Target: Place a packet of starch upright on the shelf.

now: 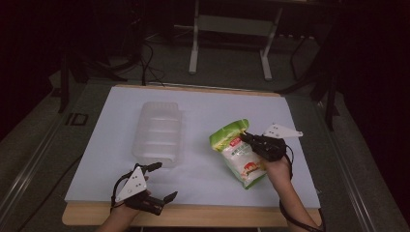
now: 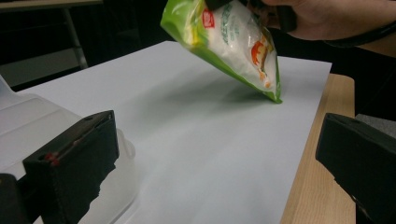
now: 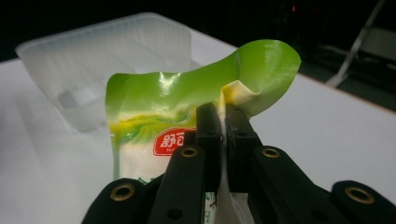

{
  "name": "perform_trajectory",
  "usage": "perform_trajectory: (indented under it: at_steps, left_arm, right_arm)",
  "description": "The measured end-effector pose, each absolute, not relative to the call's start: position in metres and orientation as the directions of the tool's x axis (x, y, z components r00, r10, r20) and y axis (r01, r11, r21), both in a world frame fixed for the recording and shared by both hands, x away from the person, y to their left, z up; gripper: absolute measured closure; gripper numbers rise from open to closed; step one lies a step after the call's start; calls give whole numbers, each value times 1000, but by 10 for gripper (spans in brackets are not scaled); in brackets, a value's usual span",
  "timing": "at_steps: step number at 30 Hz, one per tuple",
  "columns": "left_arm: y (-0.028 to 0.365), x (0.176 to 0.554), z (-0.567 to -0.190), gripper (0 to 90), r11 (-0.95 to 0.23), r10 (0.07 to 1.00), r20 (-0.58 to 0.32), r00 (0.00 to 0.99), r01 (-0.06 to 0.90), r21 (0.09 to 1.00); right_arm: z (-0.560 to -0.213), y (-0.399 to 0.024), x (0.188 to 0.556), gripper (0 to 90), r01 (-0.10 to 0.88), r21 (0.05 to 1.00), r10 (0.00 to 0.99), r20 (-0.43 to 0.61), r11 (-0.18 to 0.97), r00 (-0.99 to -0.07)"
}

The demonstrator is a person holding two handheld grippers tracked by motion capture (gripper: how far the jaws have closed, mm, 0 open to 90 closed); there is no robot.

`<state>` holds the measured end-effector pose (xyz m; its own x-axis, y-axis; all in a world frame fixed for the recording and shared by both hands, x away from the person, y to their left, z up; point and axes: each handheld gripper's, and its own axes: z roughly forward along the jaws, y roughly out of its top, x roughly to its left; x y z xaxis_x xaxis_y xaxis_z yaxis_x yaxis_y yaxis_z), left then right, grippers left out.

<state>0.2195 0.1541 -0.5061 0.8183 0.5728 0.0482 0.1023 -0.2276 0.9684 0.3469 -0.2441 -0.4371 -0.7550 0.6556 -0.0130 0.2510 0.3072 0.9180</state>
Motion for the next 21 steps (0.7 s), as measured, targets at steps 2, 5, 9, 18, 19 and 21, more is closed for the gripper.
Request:
perform_trajectory:
  at_steps: [2, 5, 9, 18, 19, 21]
  left_arm:
    - [153, 219, -506, 0, -234, 573, 52, 818, 102, 967]
    - [150, 219, -504, 0, -228, 566, 47, 823, 101, 968]
    - [144, 220, -498, 0, -215, 567, 26, 823, 117, 970]
    - [132, 225, -479, 0, -218, 567, 21, 823, 126, 968]
    - [129, 228, -475, 0, -198, 558, 1, 830, 132, 971]
    - [121, 234, -466, 0, -163, 551, -33, 834, 146, 976]
  right_arm:
    - [-432, -242, 342, 867, 239, 924, 652, -13, 297, -758]
    - [-424, -239, 334, 867, 224, 936, 652, -8, 272, -758]
    - [-412, -237, 323, 867, 195, 951, 655, -11, 240, -756]
    - [-393, -229, 298, 867, 127, 971, 652, -37, 201, -757]
    - [-392, -228, 296, 866, 125, 974, 651, -31, 191, -758]
    - [-388, -226, 289, 866, 113, 977, 644, -32, 182, -764]
